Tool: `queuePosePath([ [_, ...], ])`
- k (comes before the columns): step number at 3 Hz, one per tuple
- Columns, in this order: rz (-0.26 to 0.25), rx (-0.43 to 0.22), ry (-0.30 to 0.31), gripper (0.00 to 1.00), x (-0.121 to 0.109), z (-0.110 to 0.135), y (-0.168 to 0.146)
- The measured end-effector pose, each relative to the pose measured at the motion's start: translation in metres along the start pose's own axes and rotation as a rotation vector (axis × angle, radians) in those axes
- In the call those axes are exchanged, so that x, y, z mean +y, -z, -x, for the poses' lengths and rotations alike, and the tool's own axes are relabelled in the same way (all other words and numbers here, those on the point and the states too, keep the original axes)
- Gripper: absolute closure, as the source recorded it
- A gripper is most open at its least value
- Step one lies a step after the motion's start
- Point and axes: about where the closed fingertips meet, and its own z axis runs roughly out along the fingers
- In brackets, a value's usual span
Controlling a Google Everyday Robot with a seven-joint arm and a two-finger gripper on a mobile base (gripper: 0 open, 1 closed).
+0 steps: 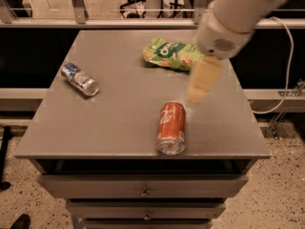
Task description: Place redbull can upright
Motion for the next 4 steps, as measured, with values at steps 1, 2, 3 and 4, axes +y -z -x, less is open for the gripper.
queuePosePath([
  [1, 0.042, -0.028, -0.039, 0.00, -0.010, 0.061, -0.036],
  [2, 0.042, -0.028, -0.039, 0.00, -0.010, 0.061, -0.036],
  [3, 0.026, -0.043, -0.056, 0.00, -0.015, 0.067, -0.034],
  [4, 0.024, -0.071, -0.084, 0.00, -0.027, 0.097, -0.051],
])
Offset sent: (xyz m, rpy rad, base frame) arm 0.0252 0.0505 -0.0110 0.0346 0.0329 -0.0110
